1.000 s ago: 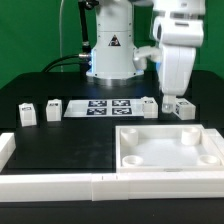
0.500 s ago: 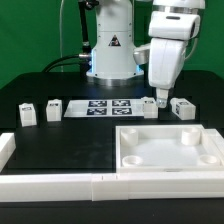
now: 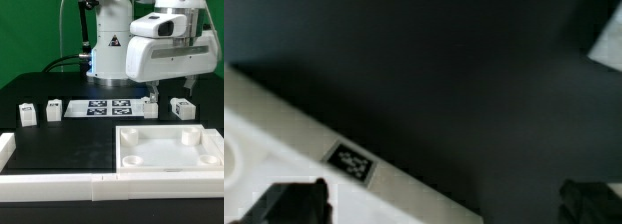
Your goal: Assemble one leg
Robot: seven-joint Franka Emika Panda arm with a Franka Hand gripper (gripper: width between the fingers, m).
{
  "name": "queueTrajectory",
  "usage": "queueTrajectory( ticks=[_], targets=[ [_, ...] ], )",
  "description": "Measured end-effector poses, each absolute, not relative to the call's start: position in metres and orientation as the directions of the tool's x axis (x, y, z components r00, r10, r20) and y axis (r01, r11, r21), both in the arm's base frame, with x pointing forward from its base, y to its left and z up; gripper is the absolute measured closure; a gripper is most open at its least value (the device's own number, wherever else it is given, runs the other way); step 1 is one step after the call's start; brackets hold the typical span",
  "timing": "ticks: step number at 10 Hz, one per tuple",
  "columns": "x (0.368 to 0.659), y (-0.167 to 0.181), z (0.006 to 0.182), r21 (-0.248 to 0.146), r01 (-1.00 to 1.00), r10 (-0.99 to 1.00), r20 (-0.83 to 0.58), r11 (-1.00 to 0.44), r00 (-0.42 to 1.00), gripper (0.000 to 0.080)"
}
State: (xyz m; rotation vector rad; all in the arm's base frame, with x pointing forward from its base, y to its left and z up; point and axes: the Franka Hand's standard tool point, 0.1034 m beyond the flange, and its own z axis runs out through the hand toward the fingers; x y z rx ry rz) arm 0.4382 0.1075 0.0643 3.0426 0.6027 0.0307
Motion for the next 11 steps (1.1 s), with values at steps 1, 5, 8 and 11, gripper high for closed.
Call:
queueTrajectory(
  ticks=[1, 5, 8, 11],
  targets=[
    [0.433, 0.115, 0.062, 0.034, 0.321, 0.322, 0.017, -0.946, 0.947, 0.0151],
    [0.417, 0.125, 0.057, 0.025, 0.24, 0.239, -0.039, -0.971, 0.97, 0.0151],
    [0.409, 0.119, 0.058, 0.039, 0.241, 0.228, -0.206, -0.97, 0.952, 0.0151],
    [0.398, 0.125, 0.048, 0.025, 0.281, 0.234, -0.487, -0.959, 0.841, 0.0151]
  ],
)
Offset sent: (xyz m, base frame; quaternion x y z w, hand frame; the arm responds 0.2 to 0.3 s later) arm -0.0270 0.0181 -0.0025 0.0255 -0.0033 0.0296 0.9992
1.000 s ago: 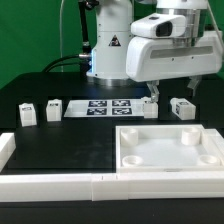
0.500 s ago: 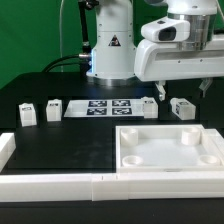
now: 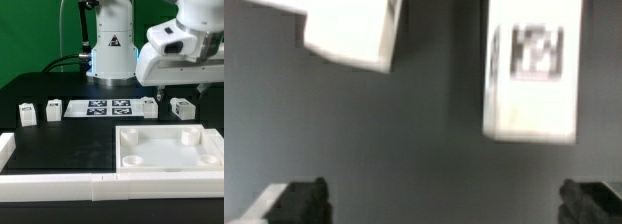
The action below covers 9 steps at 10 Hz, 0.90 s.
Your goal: Assemble one leg
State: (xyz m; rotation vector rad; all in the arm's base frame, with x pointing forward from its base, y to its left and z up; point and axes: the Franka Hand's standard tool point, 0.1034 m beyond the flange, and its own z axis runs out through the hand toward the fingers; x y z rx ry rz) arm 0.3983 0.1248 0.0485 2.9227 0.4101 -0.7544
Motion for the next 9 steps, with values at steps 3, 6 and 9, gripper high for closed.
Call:
queueTrajectory(
  ticks=[3, 6, 9],
  targets=[
    [0.388, 0.138, 0.035, -0.026, 0.23, 0.18, -0.708, -0.973, 0.682, 0.0151],
    [0.39, 0.141, 0.032, -0.032, 0.216, 0.178, -0.691, -0.976, 0.701, 0.0151],
    [0.383, 0.141, 0.024, -0.028, 0.211, 0.172, -0.687, -0.977, 0.706, 0.0151]
  ],
)
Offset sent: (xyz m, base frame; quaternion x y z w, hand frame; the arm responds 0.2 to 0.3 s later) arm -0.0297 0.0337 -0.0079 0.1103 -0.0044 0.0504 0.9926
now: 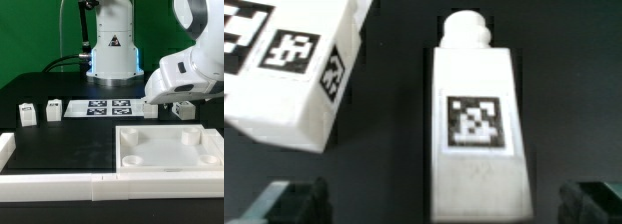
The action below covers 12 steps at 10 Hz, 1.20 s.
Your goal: Assemble one leg
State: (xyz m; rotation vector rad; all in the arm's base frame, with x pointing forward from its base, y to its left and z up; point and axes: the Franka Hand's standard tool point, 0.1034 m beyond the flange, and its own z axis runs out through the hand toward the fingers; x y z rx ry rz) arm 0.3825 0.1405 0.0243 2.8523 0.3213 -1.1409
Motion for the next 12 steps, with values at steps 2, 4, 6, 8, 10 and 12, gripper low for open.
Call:
queueTrajectory(
  ticks=[2, 4, 6, 8, 10, 12],
  targets=[
    [0.366, 0.145, 0.019, -0.009, 0.206, 0.153, -0.702, -0.978, 0.696, 0.0151],
    [0.353, 0.143, 0.014, -0.025, 0.222, 0.174, -0.709, -0.975, 0.684, 0.0151],
    [0.352, 0.136, 0.01, -0.045, 0.227, 0.193, -0.701, -0.973, 0.687, 0.0151],
    [0.352, 0.137, 0.009, -0.044, 0.229, 0.194, -0.696, -0.972, 0.691, 0.0151],
    [0.352, 0.137, 0.009, -0.045, 0.229, 0.195, -0.696, -0.972, 0.691, 0.0414],
    [0.352, 0.137, 0.009, -0.045, 0.229, 0.195, -0.697, -0.972, 0.69, 0.0512]
  ],
)
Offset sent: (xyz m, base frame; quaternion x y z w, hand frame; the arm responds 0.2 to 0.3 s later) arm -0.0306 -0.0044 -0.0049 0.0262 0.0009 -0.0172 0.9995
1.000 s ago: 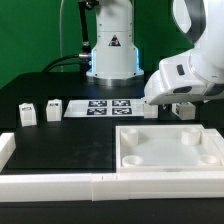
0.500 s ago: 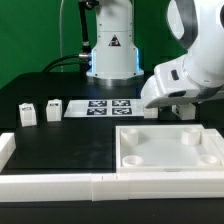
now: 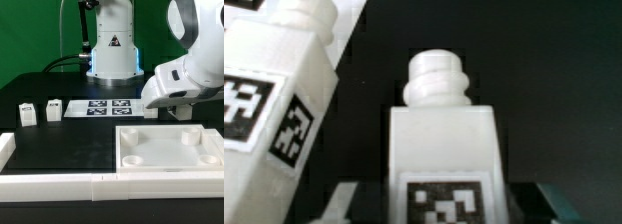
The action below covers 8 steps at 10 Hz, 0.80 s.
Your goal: Assemble one leg
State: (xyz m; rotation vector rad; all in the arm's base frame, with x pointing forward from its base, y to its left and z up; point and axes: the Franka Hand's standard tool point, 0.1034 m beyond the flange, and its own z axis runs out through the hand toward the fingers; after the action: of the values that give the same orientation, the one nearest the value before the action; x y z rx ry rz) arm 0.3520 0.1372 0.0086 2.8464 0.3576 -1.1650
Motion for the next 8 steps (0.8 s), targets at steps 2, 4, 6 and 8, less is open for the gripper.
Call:
queueTrajectory(
  ticks=[2, 4, 6, 8],
  targets=[
    [0.352, 0.137, 0.009, -0.045, 0.229, 0.195, -0.697, -0.972, 0.69, 0.0512],
    [0.352, 0.137, 0.009, -0.045, 0.229, 0.195, -0.697, -0.972, 0.69, 0.0512],
    [0.357, 0.137, 0.023, -0.037, 0.233, 0.19, -0.707, -0.972, 0.681, 0.0512],
    [0.37, 0.138, 0.066, -0.014, 0.245, 0.183, -0.706, -0.969, 0.684, 0.0511]
  ],
)
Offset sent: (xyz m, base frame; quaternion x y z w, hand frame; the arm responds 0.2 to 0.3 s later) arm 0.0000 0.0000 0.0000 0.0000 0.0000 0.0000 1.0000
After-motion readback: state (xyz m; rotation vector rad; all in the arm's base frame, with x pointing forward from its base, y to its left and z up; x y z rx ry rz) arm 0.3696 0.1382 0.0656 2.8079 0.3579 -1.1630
